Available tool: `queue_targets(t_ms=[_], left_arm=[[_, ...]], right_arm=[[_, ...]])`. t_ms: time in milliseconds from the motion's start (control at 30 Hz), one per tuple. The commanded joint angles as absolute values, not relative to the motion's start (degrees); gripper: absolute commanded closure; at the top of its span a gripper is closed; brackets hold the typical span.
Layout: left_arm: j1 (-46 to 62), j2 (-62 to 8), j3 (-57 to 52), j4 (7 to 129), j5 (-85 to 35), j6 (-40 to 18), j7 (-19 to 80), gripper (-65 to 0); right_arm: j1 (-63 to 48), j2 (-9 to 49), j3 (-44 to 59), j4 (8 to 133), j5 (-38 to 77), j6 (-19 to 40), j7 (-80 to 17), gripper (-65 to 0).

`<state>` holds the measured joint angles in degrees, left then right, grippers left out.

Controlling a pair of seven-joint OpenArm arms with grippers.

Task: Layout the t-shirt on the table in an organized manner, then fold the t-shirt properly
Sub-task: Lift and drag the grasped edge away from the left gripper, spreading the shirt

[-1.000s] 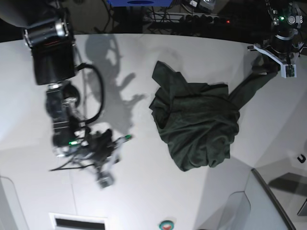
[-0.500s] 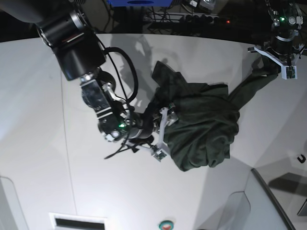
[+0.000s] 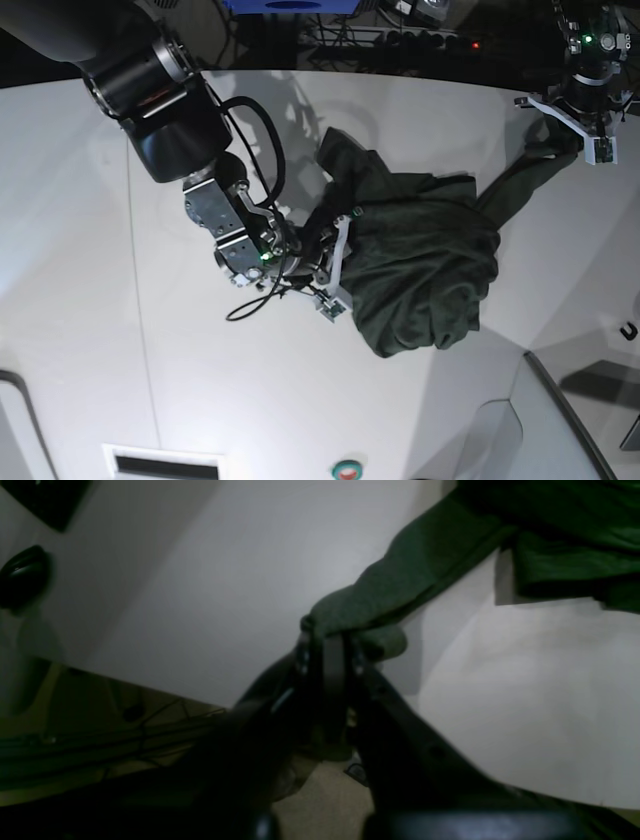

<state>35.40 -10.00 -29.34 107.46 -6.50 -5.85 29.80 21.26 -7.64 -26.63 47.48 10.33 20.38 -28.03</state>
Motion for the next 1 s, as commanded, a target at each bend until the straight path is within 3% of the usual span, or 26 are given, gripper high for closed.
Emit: queue_targets(t_ms=[0, 133, 367, 600, 967], left_arm=[[35.74, -10.68, -29.67, 108.35, -6.55, -5.32, 28.7, 0.0], [35.74, -10.68, -29.76, 108.35, -6.55, -5.32, 28.7, 0.0], [35.74, -10.68, -30.02, 108.44, -6.55, -5.32, 28.7, 0.0], [35.74, -10.68, -30.02, 108.44, -6.55, -5.32, 28.62, 0.0], [35.74, -10.86, -30.11, 108.44, -6.55, -5.32, 28.53, 0.0]], right_arm=[[22.99, -8.4, -26.59, 48.22, 10.95, 20.26, -26.95, -13.7], [22.9, -8.4, -26.59, 48.4, 11.03, 20.53, -27.82, 0.0], [21.93, -5.67, -24.92, 57.8, 11.03, 20.53, -33.63, -0.2], [22.2, -0.75, -9.19, 69.85, 10.95, 20.53, -40.84, -0.2], [24.75, 5.58, 18.59, 71.52, 10.77, 20.18, -41.98, -0.2]])
